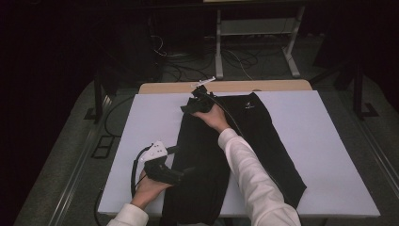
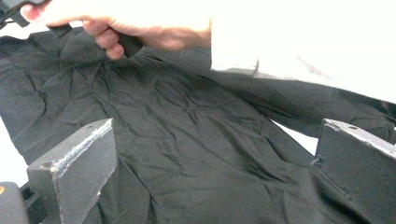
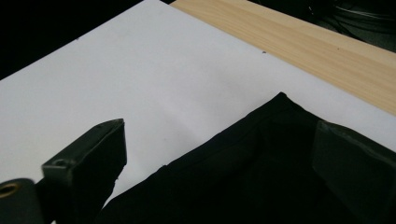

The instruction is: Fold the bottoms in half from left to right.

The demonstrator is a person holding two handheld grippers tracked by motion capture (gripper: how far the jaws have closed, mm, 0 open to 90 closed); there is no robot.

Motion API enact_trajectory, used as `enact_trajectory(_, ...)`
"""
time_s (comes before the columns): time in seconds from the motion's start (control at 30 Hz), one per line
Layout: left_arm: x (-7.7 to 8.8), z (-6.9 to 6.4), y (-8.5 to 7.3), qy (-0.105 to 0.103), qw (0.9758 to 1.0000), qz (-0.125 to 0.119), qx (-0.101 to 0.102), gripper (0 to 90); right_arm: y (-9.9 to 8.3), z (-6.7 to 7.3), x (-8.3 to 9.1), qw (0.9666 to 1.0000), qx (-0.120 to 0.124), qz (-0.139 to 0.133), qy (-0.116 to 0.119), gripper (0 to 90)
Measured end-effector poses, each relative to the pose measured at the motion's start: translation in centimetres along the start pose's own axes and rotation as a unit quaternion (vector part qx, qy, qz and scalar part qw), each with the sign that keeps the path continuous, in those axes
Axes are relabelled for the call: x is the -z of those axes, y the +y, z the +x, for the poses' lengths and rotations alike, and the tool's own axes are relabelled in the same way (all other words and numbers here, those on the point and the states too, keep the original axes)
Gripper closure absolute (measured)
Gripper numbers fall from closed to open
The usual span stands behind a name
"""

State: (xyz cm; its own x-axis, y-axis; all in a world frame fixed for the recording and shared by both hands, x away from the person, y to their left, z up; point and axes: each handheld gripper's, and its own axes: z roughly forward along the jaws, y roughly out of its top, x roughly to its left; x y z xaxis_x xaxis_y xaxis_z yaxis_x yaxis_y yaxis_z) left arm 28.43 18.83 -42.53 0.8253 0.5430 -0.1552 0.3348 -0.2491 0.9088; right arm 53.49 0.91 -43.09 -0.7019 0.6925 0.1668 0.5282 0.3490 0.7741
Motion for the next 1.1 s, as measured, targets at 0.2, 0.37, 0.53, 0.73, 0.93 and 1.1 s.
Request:
enact_trajectory(0.2,0.0,0.0,0.0,-0.001,1.0,0.001,0.0,0.0,-0.3,0.3,-0.8,0.9999,-0.005,0.008,-0.004,8.9)
enact_trajectory(0.37,0.0,0.0,0.0,-0.001,1.0,0.0,0.0,0.0,-0.4,0.4,-1.2,0.9998,-0.013,0.01,-0.011,13.5)
enact_trajectory(0.53,0.0,0.0,0.0,-0.001,1.0,0.0,-0.001,0.0,-0.3,0.4,-1.6,0.9995,-0.016,0.014,-0.023,15.4)
enact_trajectory(0.73,0.0,0.0,0.0,-0.001,1.0,-0.001,0.0,0.0,-0.3,0.4,-2.1,0.9991,-0.022,0.018,-0.031,19.1)
enact_trajectory(0.93,0.0,0.0,-0.1,-0.002,1.0,0.001,0.0,0.0,-0.3,0.5,-2.6,0.9987,-0.022,0.023,-0.04,25.2)
enact_trajectory(1.1,0.0,0.0,-0.1,-0.001,1.0,0.0,0.001,0.0,-0.2,0.4,-3.1,0.9974,-0.027,0.033,-0.059,33.7)
